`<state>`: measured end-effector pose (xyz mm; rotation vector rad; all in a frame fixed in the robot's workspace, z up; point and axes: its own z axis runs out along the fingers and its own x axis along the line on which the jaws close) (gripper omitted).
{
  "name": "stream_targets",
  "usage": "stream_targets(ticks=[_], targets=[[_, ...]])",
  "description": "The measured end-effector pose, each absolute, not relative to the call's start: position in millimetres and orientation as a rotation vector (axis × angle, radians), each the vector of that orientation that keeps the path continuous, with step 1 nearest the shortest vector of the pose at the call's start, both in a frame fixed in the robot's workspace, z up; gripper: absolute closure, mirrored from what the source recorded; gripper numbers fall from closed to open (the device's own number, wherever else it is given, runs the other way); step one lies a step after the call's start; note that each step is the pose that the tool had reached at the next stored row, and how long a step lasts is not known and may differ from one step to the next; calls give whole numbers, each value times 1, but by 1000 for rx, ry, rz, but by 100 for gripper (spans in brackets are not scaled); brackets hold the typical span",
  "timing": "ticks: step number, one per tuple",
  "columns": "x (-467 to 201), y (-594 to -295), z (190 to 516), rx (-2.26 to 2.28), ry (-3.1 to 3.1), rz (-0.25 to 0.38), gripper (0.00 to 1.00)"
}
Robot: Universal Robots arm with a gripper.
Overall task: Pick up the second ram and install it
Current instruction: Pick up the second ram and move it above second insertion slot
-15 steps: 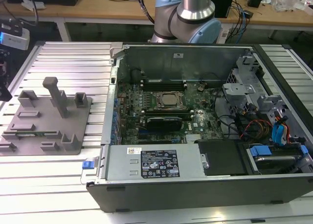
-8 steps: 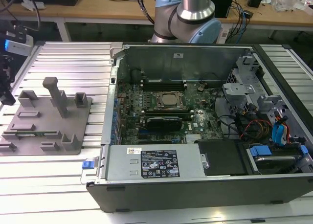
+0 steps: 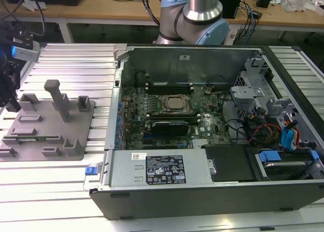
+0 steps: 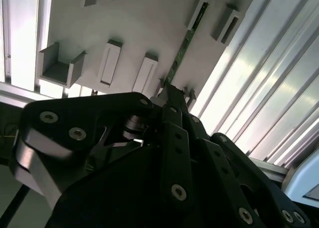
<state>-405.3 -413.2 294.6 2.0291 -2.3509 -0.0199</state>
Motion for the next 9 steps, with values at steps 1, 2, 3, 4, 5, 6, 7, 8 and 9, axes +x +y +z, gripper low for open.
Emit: stream_targets(ticks=[1,2,3,4,5,6,7,8,9], targets=[[-405,-413,292,2038,-2343,-19,92],[-405,-413,290,2044,-2338,-19,92],[-405,-413,288,2050,-2333,-19,92],[-405,-413,286,2053,-2330,-19,92],[-405,-413,284,2058,-2326,-19,92],[-406,-413,283,2062,-2322,-19,92],[-406,-414,282,2065,-2319,-19,92],[-406,-414,281,2067,-2317,-18,92],[-406,-414,278,2075,-2311,-18,92]])
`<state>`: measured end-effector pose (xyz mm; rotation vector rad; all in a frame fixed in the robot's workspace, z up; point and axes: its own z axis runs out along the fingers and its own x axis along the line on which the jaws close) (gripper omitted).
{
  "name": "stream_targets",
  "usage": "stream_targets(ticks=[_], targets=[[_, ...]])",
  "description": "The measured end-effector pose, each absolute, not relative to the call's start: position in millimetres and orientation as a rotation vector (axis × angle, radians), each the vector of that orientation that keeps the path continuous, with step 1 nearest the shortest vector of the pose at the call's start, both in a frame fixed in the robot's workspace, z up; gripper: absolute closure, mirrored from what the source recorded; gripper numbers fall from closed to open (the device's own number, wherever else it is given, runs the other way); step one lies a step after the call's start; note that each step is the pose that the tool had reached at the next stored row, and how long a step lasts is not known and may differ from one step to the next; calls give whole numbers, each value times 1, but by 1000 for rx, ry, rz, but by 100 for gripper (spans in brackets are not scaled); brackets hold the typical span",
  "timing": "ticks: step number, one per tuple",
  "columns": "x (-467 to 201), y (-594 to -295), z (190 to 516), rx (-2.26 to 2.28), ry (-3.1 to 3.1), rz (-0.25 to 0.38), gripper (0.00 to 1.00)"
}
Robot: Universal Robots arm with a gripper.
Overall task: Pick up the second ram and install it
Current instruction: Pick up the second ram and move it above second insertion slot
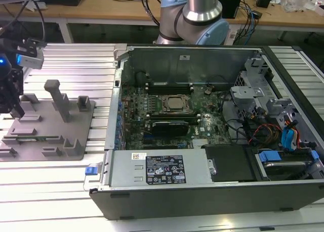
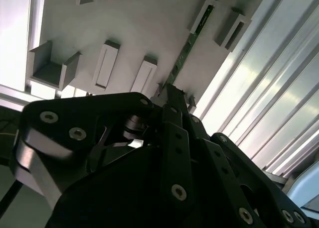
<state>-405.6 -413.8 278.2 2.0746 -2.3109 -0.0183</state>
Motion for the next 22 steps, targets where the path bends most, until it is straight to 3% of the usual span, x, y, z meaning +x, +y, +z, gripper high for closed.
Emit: stream_targets(ticks=[22], targets=[[-412,-426,237,2196,-2194,-15,92]])
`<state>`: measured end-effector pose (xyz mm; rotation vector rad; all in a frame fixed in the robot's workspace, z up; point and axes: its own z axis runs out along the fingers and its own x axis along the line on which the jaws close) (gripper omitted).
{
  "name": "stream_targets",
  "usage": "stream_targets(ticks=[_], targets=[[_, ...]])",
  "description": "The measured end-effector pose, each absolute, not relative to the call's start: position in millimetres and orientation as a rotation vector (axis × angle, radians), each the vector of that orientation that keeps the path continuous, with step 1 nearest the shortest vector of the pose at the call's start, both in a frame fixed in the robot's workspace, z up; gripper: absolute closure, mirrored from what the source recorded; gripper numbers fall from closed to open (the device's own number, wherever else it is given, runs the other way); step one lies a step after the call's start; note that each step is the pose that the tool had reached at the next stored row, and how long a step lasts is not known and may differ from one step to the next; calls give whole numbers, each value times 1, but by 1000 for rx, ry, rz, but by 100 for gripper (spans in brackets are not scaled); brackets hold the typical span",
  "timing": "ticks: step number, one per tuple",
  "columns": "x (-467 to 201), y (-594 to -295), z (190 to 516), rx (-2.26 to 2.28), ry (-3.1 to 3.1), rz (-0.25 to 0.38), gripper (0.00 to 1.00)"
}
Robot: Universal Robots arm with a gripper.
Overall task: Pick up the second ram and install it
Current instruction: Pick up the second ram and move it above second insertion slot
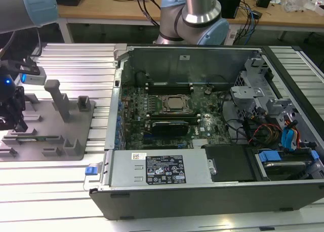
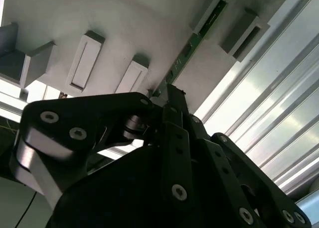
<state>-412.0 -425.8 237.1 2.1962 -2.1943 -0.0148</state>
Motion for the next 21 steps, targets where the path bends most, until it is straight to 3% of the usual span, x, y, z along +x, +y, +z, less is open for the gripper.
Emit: stream_targets(ticks=[4,5,6,7,8,15,21], targets=[[-412,-426,237,2196,-2193,-13,91],[-412,-426,237,2196,-2193,-13,86],[-412,-426,237,2196,-2193,-13,73],[-412,-426,237,2196,-2193,-13,73],[-412,-426,236,2196,-2193,-12,66],[-412,-426,210,2200,-2187,-10,66],[-412,-426,208,2197,-2184,-4,66]])
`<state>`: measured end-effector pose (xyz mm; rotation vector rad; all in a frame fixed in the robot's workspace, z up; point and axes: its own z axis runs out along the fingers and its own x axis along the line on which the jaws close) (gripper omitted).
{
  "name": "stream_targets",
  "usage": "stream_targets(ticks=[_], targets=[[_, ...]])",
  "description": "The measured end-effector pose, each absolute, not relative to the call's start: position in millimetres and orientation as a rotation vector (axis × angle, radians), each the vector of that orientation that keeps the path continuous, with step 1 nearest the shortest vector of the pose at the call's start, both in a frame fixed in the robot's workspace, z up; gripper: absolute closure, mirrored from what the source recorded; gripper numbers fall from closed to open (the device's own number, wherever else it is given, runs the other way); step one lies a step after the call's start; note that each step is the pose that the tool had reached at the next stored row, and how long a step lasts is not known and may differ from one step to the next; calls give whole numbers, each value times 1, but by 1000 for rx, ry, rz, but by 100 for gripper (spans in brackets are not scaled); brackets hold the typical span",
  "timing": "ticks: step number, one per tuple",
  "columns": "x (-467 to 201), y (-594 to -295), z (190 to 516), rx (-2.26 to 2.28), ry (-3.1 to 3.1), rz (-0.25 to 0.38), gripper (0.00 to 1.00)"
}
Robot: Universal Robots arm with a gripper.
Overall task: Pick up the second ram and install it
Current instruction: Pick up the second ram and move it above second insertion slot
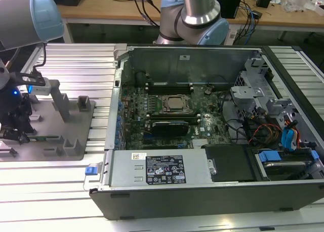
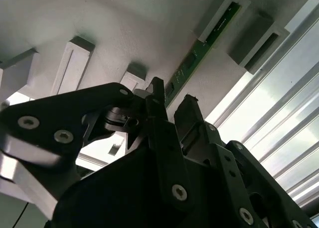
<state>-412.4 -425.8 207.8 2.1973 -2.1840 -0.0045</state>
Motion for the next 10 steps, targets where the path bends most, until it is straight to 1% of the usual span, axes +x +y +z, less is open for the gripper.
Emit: stream_targets(ticks=[4,5,7,8,10], targets=[[-412,-426,208,2197,-2184,-5,66],[-412,-426,208,2197,-2184,-4,74],[-412,-426,208,2197,-2184,-4,74],[-412,-426,208,2197,-2184,-4,81],[-412,-426,208,2197,-2184,-4,81]])
